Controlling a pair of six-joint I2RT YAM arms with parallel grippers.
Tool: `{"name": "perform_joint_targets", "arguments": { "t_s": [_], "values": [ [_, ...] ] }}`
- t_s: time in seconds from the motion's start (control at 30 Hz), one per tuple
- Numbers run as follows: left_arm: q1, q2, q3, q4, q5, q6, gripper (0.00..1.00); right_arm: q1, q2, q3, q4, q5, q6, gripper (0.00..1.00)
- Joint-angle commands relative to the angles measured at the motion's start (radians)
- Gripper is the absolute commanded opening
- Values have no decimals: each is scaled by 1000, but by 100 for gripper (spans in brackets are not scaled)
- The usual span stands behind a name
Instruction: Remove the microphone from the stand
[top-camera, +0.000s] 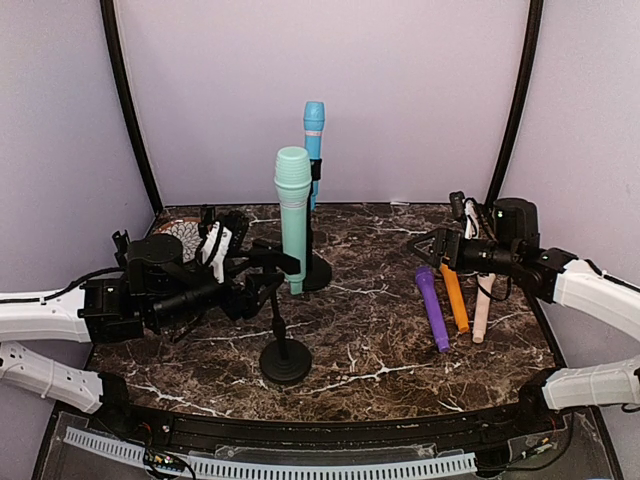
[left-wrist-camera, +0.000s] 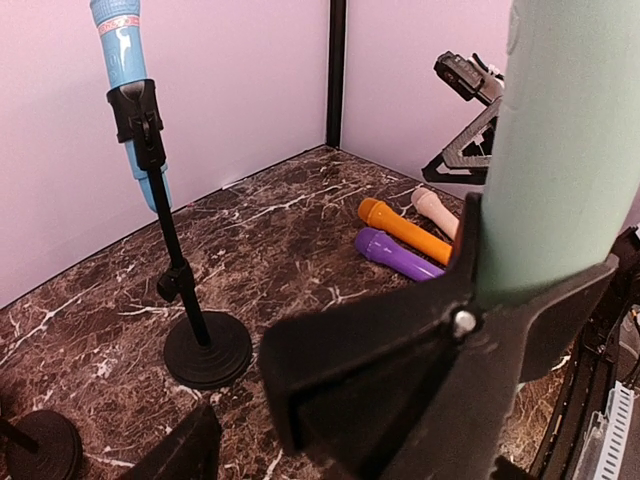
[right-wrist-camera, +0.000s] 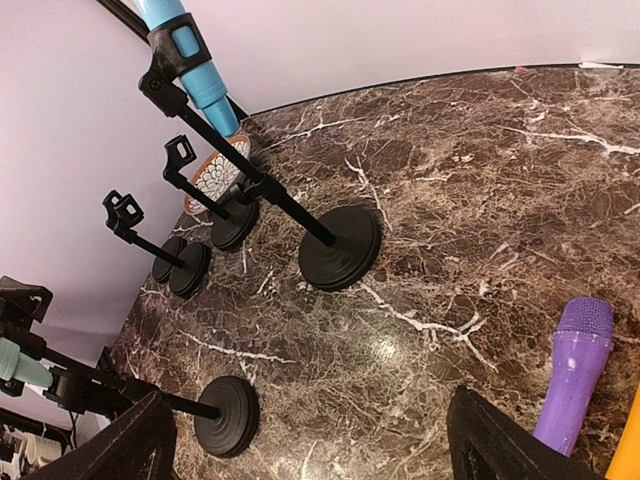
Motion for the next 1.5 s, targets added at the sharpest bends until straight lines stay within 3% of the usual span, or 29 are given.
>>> {"name": "perform_joint_targets", "arguments": {
  "t_s": [0.0,0.27,0.77,1.47],
  "values": [
    [-1,-29,37,-92,-72,-43,73,6,-2,-17,69,20,19,95],
    [2,-24,136,-198,-102,-81,81,6,-26,-43,54,151,25,96],
    [124,-62,191,-265,8,-198,83,5,-56,-54,-29,285,12,98],
    [130,-91,177,-237,245,-75,81,4,-37,-50,-26,291,14,99]
  ]
}}
